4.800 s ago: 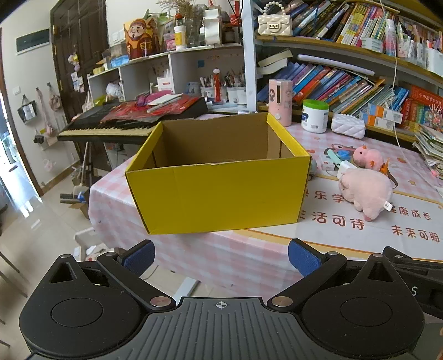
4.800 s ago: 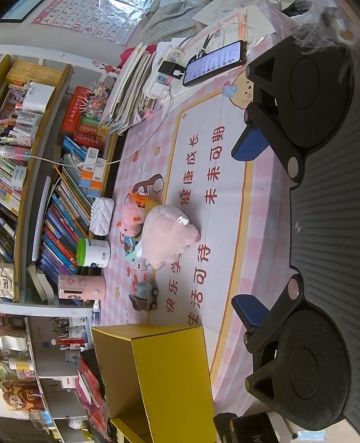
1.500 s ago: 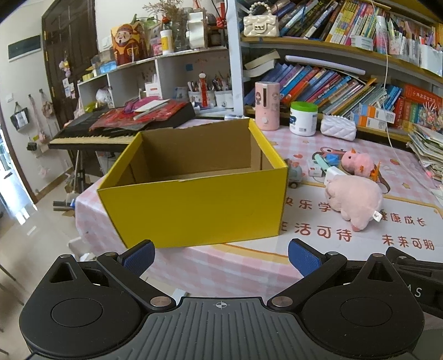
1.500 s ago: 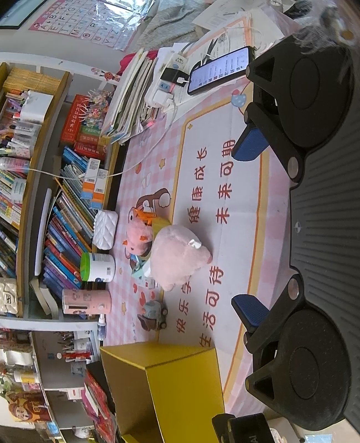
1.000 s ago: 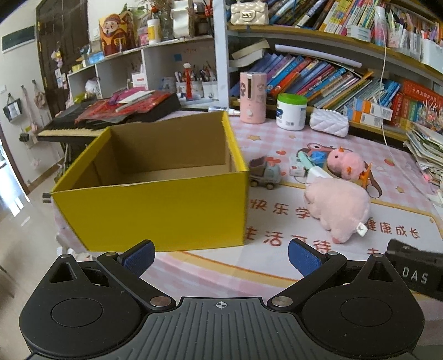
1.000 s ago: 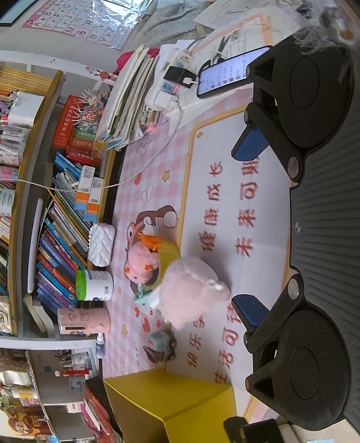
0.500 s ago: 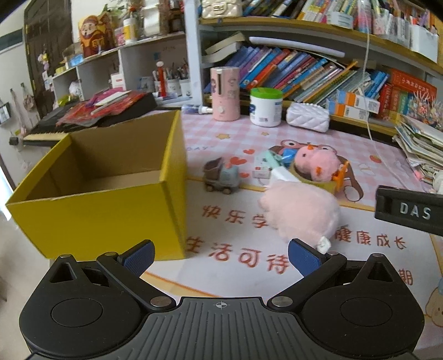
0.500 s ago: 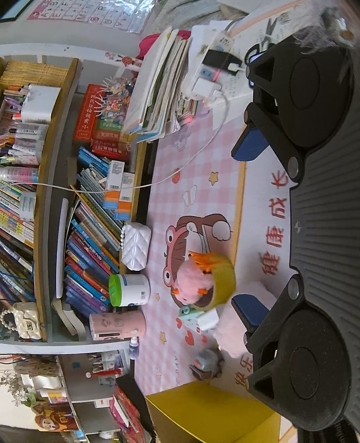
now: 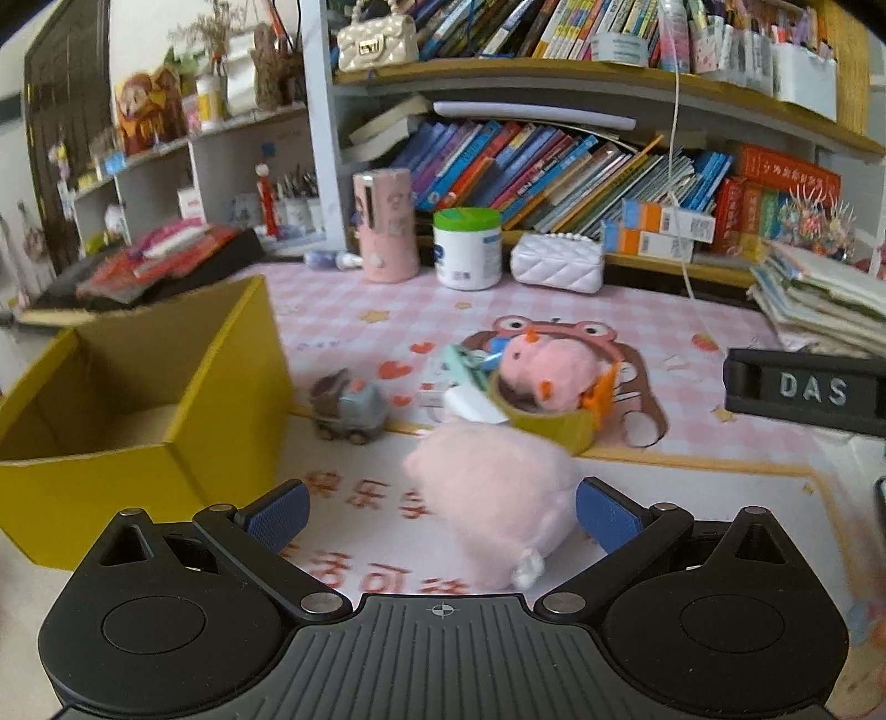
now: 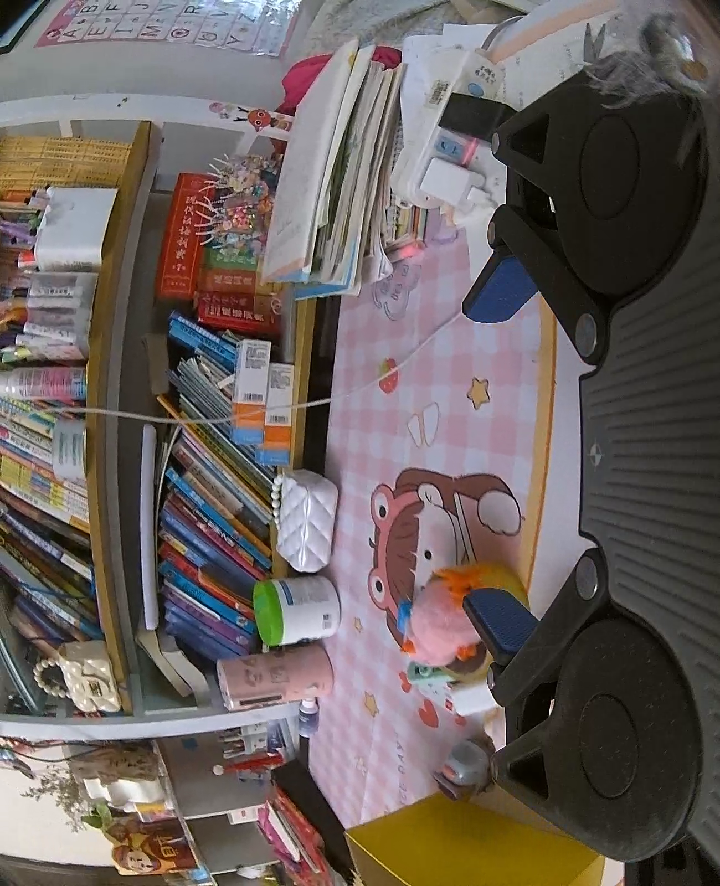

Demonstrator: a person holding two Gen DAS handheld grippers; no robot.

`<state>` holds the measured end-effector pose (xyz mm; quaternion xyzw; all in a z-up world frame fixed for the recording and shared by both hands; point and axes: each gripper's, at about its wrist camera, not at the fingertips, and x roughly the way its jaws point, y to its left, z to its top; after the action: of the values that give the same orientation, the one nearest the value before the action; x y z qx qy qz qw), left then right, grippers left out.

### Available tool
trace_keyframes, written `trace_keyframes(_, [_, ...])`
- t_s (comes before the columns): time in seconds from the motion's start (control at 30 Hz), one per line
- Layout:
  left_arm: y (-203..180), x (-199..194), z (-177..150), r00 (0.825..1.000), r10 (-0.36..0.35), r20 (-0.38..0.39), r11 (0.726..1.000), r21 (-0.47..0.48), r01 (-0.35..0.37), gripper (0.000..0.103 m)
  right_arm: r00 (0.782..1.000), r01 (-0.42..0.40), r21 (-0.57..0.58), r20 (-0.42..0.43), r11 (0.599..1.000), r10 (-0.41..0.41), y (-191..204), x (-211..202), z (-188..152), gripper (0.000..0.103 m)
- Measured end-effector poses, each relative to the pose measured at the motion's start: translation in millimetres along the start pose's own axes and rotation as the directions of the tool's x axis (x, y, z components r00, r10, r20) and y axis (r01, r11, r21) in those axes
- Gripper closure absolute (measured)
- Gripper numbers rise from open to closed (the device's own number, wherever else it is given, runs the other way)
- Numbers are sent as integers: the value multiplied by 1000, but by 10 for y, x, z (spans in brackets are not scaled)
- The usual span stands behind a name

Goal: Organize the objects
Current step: 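Grasp the large pink plush pig with the left gripper while the right gripper approaches the pink chick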

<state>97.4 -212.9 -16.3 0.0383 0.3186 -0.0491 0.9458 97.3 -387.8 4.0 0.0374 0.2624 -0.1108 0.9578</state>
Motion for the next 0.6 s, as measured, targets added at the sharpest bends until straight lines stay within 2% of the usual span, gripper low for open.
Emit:
trace_keyframes(0.23, [-219, 250, 79, 999, -20, -46, 1000, 5, 20, 2, 1000, 6, 64, -3, 998, -6, -287, 88, 41, 0])
trace_keyframes(0.43, [-233, 576, 153, 995, 3, -99, 999, -53, -8, 2, 1000, -9, 48, -8, 999, 9, -379, 193, 66, 0])
trace_keyframes(0.6, [-258, 835, 151, 990, 22, -141, 998, -48, -29, 3, 999, -39, 25, -11, 999, 40, -372, 246, 88, 0])
